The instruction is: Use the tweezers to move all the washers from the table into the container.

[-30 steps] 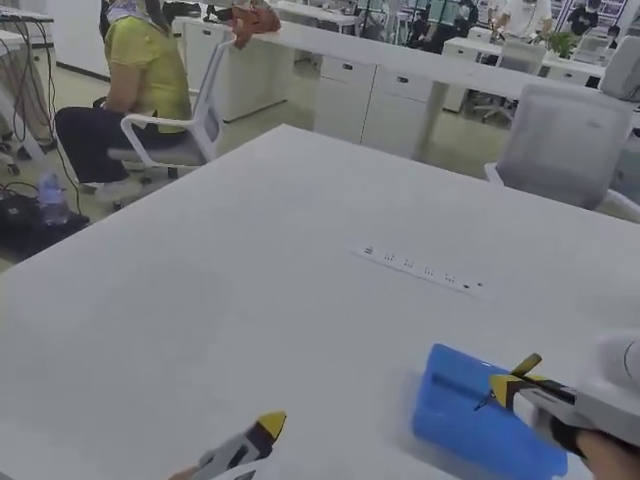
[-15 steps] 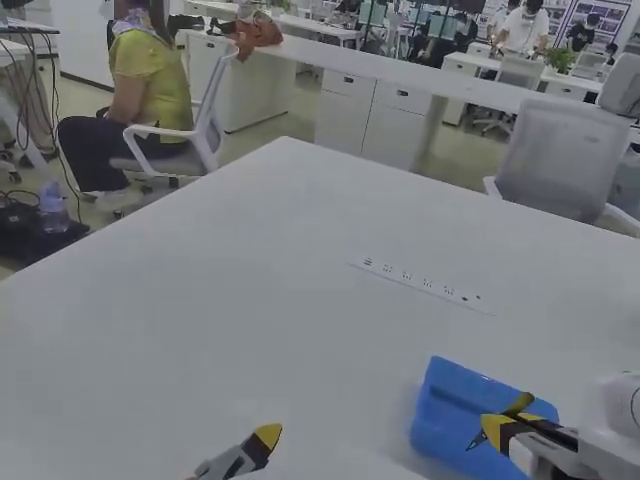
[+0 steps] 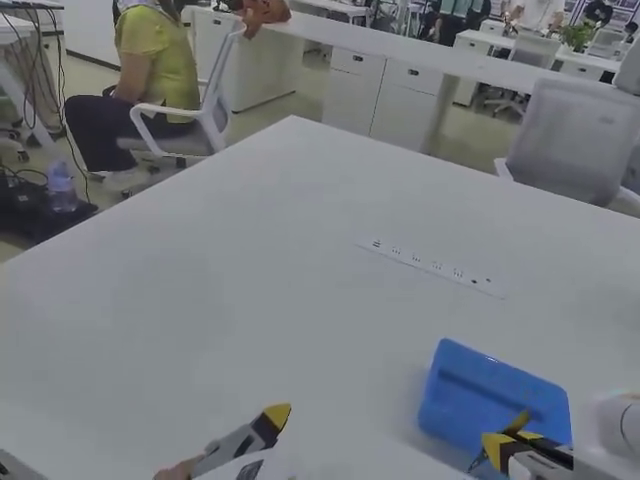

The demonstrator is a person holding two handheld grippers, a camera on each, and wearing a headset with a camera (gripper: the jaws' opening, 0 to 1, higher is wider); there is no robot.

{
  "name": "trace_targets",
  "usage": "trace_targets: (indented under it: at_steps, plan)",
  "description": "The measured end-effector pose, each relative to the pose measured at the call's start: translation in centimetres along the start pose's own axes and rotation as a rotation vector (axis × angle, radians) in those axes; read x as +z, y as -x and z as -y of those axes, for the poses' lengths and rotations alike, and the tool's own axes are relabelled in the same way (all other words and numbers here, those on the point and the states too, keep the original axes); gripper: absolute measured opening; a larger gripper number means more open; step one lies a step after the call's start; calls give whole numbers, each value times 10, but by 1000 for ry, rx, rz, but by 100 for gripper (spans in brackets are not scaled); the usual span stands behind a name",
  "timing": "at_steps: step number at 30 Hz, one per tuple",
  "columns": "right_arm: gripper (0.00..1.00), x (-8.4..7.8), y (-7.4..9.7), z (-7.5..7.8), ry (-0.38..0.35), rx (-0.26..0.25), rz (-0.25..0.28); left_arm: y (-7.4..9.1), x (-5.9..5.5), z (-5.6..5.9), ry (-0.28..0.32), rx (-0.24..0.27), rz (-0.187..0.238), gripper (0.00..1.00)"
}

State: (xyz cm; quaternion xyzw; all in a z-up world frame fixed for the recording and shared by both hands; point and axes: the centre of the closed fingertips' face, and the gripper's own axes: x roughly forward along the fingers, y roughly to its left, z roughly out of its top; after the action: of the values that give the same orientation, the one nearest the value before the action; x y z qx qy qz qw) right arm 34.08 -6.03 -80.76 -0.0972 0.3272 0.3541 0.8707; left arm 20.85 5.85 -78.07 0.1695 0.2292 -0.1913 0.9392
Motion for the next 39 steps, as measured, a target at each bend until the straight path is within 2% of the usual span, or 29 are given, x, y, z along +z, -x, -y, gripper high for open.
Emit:
trace_targets:
  at_steps: [7, 25, 31, 39]
  plan:
    - [4, -4, -3, 1, -10, -3, -7, 0, -1, 1, -4, -5, -6, 88]
    - [4, -5, -7, 2, 35, -15, -14, -1, -3, 2, -8, -5, -18, 87]
    - [4, -10, -9, 2, 38, -16, -32, -1, -4, 3, -14, -9, -25, 87]
    - [4, -13, -10, 0, 6, -6, -28, -2, -5, 3, -19, -12, -31, 87]
